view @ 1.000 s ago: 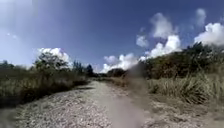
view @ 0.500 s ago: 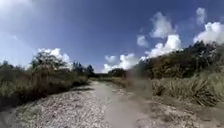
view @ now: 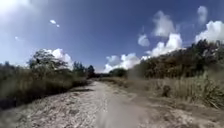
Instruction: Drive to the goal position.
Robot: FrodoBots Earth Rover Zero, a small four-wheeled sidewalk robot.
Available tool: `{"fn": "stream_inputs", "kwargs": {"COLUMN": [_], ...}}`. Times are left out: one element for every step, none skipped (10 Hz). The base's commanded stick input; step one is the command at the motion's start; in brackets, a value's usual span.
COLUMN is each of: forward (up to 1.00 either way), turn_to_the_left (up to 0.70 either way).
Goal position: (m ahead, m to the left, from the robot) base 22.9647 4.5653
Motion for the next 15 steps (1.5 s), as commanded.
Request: {"fn": "stream_inputs", "kwargs": {"forward": [0.60, 0.60, 0.60, 0.60, 0.60, 0.60, 0.60, 0.60, 0.60, 0.60, 0.60, 0.60, 0.60, 0.60, 0.60], "turn_to_the_left": [0.00, 0.00, 0.00, 0.00, 0.00, 0.00, 0.06, 0.13, 0.15, 0.15, 0.15, 0.15, 0.15, 0.06, 0.00]}}
